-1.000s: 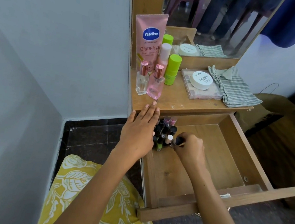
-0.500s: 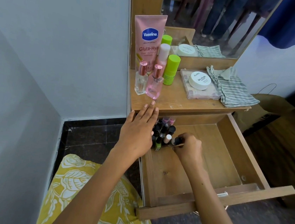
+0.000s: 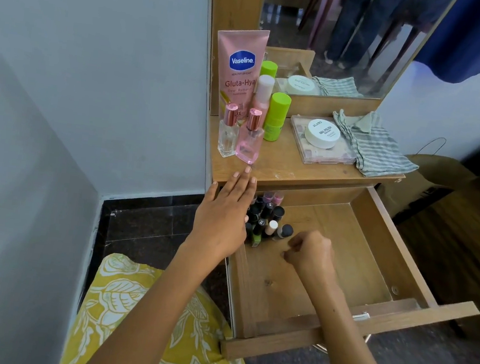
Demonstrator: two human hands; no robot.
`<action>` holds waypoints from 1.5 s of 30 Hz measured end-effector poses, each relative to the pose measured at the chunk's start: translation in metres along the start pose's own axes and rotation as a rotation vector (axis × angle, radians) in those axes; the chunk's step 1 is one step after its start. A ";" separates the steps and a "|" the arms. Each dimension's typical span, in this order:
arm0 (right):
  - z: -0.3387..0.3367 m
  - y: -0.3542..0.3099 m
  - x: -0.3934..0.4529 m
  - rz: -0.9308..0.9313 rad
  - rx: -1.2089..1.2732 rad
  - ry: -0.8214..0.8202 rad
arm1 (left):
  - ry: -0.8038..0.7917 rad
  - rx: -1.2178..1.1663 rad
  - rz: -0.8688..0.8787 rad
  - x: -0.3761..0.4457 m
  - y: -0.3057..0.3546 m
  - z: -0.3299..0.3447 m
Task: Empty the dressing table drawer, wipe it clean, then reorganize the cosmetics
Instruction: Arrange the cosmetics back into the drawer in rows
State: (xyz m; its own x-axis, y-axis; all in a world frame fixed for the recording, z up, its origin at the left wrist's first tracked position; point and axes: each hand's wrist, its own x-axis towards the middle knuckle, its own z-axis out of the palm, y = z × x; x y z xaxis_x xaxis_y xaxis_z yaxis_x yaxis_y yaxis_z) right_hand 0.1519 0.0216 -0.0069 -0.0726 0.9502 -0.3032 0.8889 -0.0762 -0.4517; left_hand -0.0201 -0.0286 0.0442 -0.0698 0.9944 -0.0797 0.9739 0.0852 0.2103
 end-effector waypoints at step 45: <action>-0.040 -0.099 0.042 -0.451 0.431 0.389 | 0.354 -0.128 0.121 -0.001 -0.014 0.001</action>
State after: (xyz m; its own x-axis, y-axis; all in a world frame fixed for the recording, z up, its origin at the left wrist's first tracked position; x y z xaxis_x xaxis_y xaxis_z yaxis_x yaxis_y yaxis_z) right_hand 0.0793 0.0815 0.0587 -0.1525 0.9497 0.2737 0.5479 0.3117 -0.7763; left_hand -0.0336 -0.0313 0.0406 -0.0478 0.9561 0.2891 0.9464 -0.0491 0.3191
